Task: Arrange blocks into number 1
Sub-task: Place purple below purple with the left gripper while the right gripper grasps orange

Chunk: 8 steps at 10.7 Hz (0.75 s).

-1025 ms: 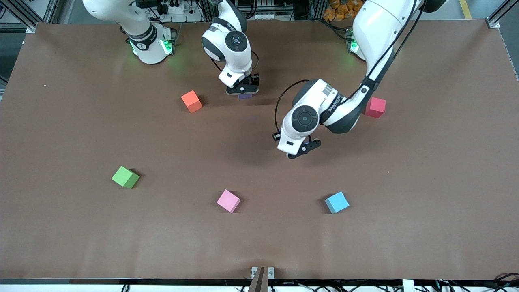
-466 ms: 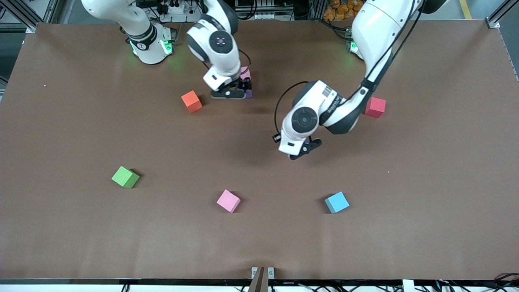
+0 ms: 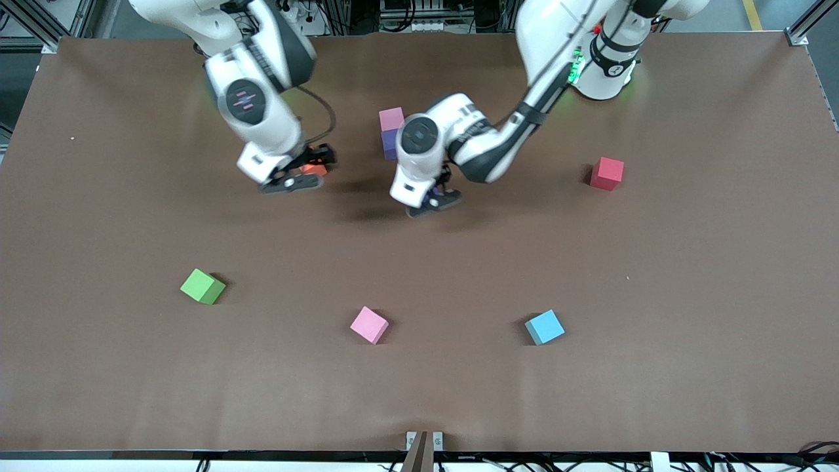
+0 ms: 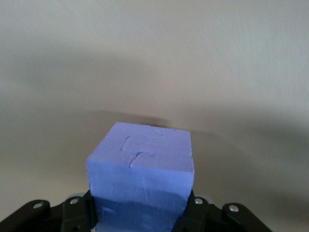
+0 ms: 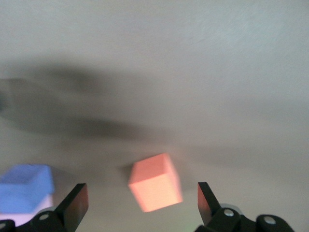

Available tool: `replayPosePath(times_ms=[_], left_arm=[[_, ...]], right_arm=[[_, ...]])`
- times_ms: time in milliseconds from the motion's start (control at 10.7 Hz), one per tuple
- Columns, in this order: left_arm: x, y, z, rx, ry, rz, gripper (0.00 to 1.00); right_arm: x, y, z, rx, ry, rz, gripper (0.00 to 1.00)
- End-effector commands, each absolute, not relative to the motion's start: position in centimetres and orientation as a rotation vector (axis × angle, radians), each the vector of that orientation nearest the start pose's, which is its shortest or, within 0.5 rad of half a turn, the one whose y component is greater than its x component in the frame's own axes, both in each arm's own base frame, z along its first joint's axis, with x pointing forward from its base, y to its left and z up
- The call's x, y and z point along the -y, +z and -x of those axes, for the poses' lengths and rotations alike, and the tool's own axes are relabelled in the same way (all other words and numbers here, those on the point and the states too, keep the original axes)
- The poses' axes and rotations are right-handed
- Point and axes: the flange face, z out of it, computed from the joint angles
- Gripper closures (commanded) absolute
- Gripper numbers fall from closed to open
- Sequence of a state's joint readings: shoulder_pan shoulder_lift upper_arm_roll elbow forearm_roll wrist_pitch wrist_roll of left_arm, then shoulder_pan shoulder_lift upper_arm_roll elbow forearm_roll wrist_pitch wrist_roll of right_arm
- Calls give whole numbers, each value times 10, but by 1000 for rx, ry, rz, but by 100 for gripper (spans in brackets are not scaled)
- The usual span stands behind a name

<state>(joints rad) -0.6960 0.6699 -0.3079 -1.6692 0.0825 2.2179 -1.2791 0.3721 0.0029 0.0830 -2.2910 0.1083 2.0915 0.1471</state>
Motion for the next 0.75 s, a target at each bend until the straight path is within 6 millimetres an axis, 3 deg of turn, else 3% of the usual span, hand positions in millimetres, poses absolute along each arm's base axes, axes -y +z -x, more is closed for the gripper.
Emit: replayPosePath(times_ms=[0,186,466,652], left_arm=[[571,212,-362,357,183,3089,100],[586,203,-350,322,197,3096,100],[596,197,-340,319,214,3095,100],[603,197,-333,325,211,3100,100]], right_arm=[[-165,329,-449,551,354,3018,0],[-128,318,-462,494,376,3010,0],[-149,306,-455,564,412,2997,0],[-164,289,-438,621,445,2989,0]])
